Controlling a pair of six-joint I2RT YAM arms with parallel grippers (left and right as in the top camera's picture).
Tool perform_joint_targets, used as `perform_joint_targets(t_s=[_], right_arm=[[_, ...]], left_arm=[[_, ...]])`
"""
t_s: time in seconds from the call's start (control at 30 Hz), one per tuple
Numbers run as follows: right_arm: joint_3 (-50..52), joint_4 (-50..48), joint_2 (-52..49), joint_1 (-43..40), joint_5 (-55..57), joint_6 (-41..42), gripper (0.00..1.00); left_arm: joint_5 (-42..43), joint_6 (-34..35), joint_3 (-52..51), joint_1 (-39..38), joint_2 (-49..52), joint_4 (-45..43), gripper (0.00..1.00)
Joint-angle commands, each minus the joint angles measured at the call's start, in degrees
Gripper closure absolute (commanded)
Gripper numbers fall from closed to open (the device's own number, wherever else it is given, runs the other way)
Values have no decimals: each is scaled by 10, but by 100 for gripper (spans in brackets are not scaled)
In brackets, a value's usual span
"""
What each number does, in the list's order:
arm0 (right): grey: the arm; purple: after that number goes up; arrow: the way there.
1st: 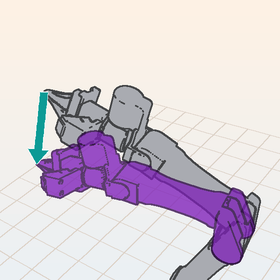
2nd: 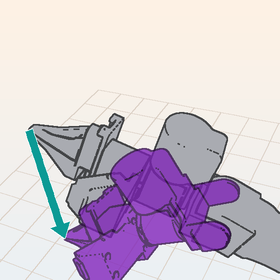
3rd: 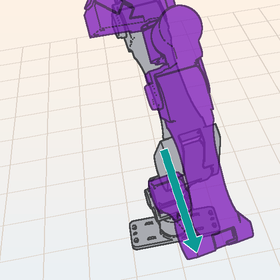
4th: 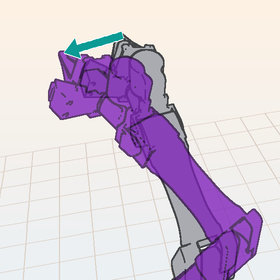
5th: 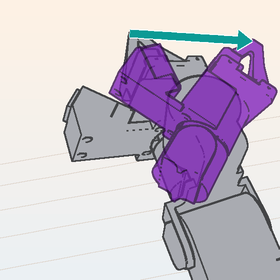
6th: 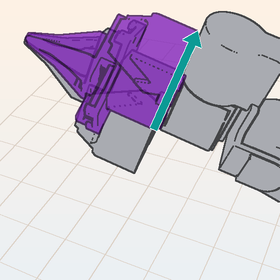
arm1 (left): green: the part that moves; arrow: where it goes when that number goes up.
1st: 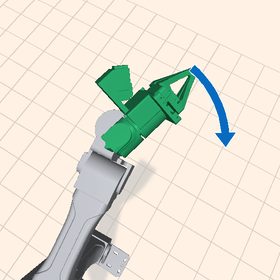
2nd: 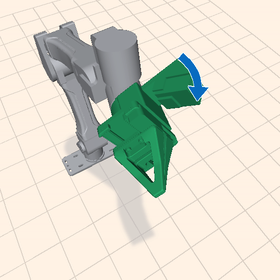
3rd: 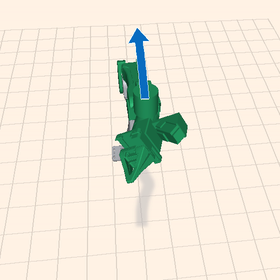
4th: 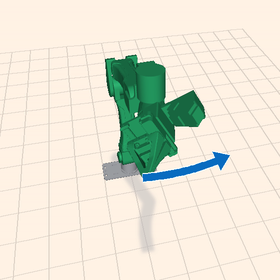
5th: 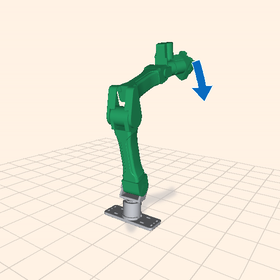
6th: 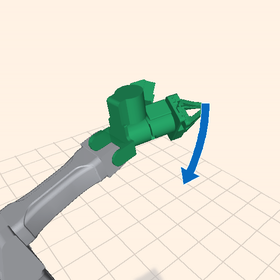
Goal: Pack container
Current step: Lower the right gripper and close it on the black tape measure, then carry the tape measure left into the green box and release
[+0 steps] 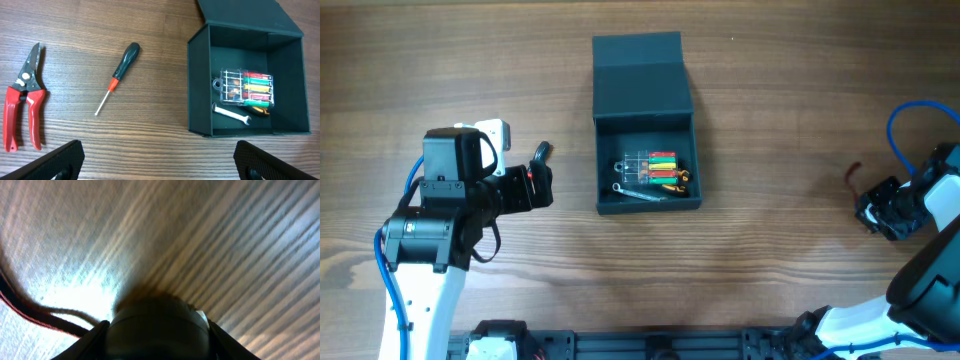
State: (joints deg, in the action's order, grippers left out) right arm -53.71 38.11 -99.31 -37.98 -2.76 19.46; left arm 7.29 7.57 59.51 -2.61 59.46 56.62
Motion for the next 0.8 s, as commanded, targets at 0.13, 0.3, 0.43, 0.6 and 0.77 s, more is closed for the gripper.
perform_joint_targets(t_s=[0.13, 0.3, 0.43, 0.6, 0.77], right_arm=[[-58, 76, 52, 17, -24, -26, 96], [-152, 138, 130, 91, -24, -88, 96], [-230, 176, 177, 195, -25, -156, 96], [-292, 188, 200, 363, -53, -303, 96], [-297, 177, 192, 525, -127, -508, 96]], left_arm=[[-3, -12, 10, 2, -1, 0, 0], [-3, -12, 10, 2, -1, 0, 0], [-3, -12, 10, 2, -1, 0, 0], [-3, -12, 10, 2, -1, 0, 0], [-3, -12, 10, 2, -1, 0, 0]])
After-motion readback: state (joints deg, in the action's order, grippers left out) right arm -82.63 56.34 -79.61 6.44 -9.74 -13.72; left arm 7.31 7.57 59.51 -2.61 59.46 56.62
